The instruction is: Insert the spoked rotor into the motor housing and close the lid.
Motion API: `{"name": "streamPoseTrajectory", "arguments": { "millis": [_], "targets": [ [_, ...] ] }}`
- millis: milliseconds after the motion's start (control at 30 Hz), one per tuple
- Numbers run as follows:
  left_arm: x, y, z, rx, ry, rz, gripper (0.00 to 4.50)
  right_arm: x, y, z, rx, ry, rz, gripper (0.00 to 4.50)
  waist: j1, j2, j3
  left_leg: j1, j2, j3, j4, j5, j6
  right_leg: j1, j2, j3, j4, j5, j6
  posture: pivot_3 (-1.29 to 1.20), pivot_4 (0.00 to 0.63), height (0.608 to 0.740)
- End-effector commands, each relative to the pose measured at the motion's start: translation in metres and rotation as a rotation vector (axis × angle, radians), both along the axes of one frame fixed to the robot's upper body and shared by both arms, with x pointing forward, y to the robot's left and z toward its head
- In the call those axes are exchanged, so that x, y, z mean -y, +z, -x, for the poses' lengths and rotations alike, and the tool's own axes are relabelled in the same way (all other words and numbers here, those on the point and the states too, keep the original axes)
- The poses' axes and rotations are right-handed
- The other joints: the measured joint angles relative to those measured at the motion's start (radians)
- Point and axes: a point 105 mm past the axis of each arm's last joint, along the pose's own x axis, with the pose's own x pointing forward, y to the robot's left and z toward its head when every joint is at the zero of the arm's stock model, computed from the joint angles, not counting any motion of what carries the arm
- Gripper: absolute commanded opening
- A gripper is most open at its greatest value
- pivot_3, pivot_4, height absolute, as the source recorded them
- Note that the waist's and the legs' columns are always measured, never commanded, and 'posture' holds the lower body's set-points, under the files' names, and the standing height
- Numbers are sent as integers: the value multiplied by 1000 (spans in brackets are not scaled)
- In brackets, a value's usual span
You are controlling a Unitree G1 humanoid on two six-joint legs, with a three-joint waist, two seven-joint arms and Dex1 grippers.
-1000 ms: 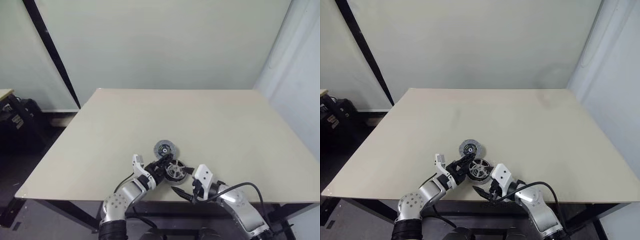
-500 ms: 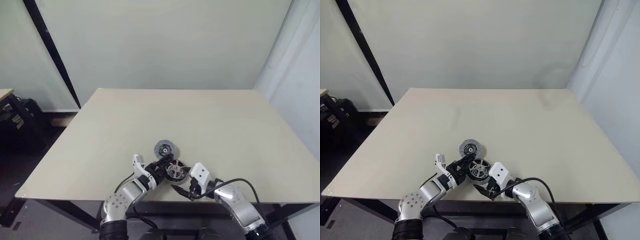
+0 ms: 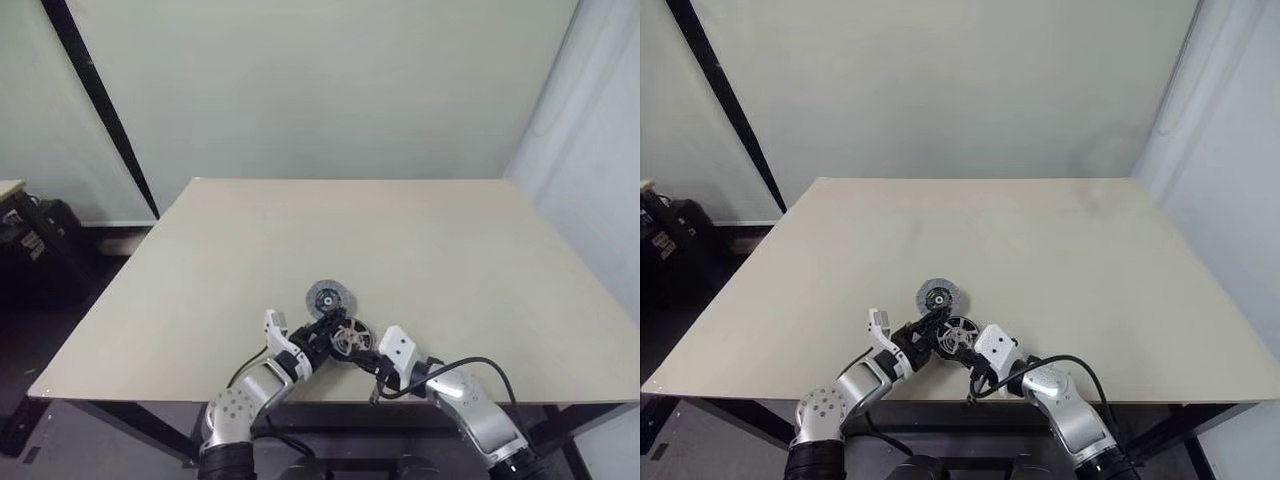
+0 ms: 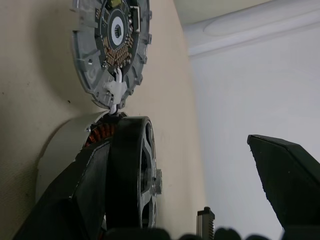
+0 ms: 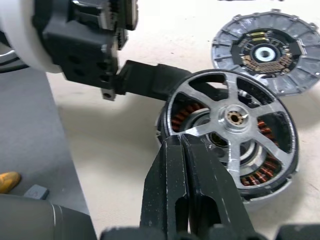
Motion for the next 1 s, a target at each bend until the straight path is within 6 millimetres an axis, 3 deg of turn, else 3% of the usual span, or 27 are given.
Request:
{"name": "streamPoseTrajectory", "arguments": {
  "millis": [33, 767, 1000],
  "targets": [
    [16, 10, 3, 24, -67, 46, 4500, 1, 16, -9, 50, -21, -41, 11, 0, 0, 0, 0, 0, 0, 0, 0, 0, 0, 0, 0, 0, 0, 0, 0, 0, 740],
    [12, 11, 3, 16, -65, 56, 4500, 7, 20, -2, 24, 61, 9, 11, 2, 0, 0, -1, -1, -1, -6, 0, 0, -1, 0, 0, -1, 0, 0, 0, 0, 740],
    [12, 10, 4, 15, -69, 49, 4500, 7, 19, -3, 24, 44, 8, 2320, 2, 0, 0, -1, -1, -1, -6, 0, 0, -1, 0, 0, -1, 0, 0, 0, 0, 740]
  ]
}}
